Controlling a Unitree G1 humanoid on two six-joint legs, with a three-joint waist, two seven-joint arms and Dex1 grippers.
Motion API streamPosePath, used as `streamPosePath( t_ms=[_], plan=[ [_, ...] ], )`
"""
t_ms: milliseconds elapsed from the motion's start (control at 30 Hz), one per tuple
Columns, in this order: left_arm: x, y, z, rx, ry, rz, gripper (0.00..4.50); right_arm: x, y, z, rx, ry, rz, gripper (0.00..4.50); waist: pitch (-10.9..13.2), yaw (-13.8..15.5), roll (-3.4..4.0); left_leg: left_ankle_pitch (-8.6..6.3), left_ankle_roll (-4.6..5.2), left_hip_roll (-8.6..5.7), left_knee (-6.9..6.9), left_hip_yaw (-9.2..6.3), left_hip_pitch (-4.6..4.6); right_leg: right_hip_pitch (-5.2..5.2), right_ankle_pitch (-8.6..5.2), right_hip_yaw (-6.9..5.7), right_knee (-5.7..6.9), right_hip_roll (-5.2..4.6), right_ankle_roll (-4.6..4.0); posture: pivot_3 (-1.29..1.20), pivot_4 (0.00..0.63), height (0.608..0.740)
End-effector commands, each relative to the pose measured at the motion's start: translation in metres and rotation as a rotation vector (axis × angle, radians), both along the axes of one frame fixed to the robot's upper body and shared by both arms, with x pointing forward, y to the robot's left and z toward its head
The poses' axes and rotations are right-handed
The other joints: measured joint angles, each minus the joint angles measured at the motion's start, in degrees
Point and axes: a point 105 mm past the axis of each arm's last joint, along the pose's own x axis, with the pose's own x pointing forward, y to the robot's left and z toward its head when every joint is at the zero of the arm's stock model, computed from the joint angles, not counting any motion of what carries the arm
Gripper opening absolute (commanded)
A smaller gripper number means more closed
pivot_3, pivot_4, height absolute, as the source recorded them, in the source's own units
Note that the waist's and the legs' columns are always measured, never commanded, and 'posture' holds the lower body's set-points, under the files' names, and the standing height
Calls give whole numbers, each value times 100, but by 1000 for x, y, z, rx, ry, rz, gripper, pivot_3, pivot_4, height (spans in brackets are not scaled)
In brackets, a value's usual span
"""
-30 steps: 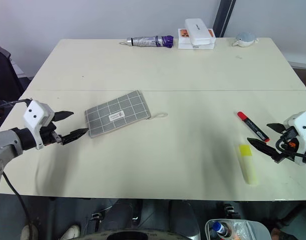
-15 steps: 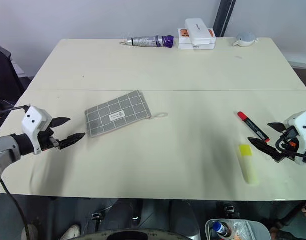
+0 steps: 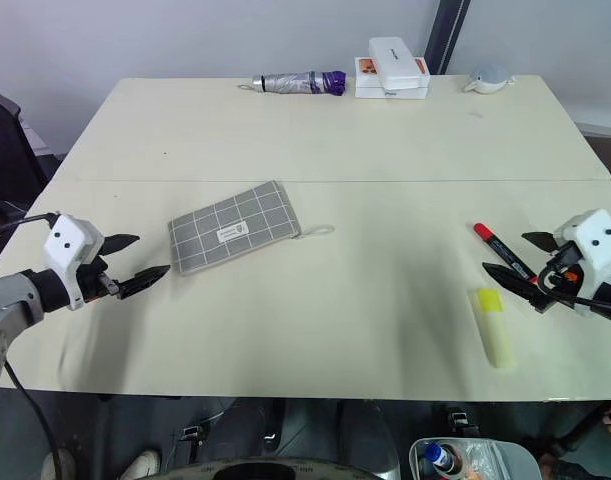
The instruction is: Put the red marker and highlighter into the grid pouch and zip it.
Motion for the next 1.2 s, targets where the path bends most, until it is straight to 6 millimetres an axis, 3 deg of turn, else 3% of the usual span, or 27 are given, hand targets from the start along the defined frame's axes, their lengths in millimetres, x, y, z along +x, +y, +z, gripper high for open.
streamPosePath(
  t_ms=[33,167,367,533,667,700,800,1000,1200],
  plan=[
    [1,4,5,11,-31,11,4438,5,16,12,0,-52,56,4500,0,1,0,0,0,0,0,0,0,0,0,0,0,0,0,0,150,740],
    [1,12,0,-4,-31,60,4438,16,44,13,15,-74,140,4500,0,-25,1,0,0,0,0,0,0,-1,0,0,0,0,0,0,150,740],
    [-1,12,-5,-50,-42,106,4438,49,124,14,31,-149,312,4500,0,-48,0,1,-1,6,-2,-2,0,-10,1,1,6,4,-1,0,150,740],
    [-5,18,-11,-73,-40,161,4500,85,160,3,44,-145,271,2374,0,-7,-6,1,-1,1,0,-2,-5,-11,1,0,2,-1,0,0,150,740],
    [-7,29,-8,-83,-72,231,4500,107,192,-4,43,-139,268,206,0,-15,-7,2,-4,-1,-2,-5,-6,-17,1,-1,4,-3,-1,0,150,740],
    [-6,32,-8,-49,-91,239,4500,111,201,-6,44,-135,278,35,0,-20,-7,2,-4,-1,-3,-5,-6,-17,1,-1,4,-2,-1,0,150,740],
    [0,48,-3,91,-165,241,4500,127,225,-15,28,-128,261,35,0,-34,-7,4,-7,-1,-3,-5,-6,-20,1,0,5,0,-1,0,150,740],
    [18,58,6,383,-281,121,4500,152,239,-18,1,-152,182,35,0,-13,-7,13,-22,-5,-27,-5,-4,-57,4,-1,11,2,-4,0,150,740],
    [35,40,-6,539,-360,-78,4500,163,254,-23,-2,-133,163,35,-1,-54,-8,17,-29,-7,-44,1,-7,-75,4,1,19,2,-4,0,150,740]
  ],
)
